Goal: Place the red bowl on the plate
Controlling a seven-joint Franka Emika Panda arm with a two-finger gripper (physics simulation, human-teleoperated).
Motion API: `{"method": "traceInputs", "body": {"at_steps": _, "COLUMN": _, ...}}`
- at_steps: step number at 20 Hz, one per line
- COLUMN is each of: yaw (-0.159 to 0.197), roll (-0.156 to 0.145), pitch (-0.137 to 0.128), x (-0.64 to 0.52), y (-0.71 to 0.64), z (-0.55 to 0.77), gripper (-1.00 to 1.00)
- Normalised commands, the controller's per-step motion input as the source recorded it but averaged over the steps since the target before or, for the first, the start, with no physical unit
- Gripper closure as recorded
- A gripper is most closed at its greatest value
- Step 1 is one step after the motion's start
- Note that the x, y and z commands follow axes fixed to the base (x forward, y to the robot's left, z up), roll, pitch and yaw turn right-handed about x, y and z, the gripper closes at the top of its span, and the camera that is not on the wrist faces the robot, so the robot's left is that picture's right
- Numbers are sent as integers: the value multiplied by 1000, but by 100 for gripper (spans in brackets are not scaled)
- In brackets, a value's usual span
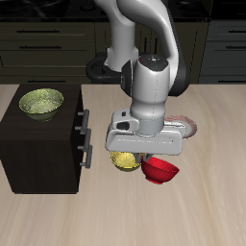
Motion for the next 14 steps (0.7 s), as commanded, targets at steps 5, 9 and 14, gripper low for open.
{"method": "traceInputs", "body": {"at_steps": 5, "yaw": 18, "roll": 21, "pitch": -34, "x": -91, "y": 9, "z": 279, "gripper": 100}}
{"method": "traceInputs", "body": {"at_steps": 9, "yaw": 3, "roll": 7, "pitch": -20, "x": -73, "y": -22, "z": 221, "gripper": 100}}
{"method": "traceInputs", "body": {"at_steps": 14, "yaw": 2, "roll": 5, "pitch": -31, "x": -120, "y": -49, "z": 275, "gripper": 100}}
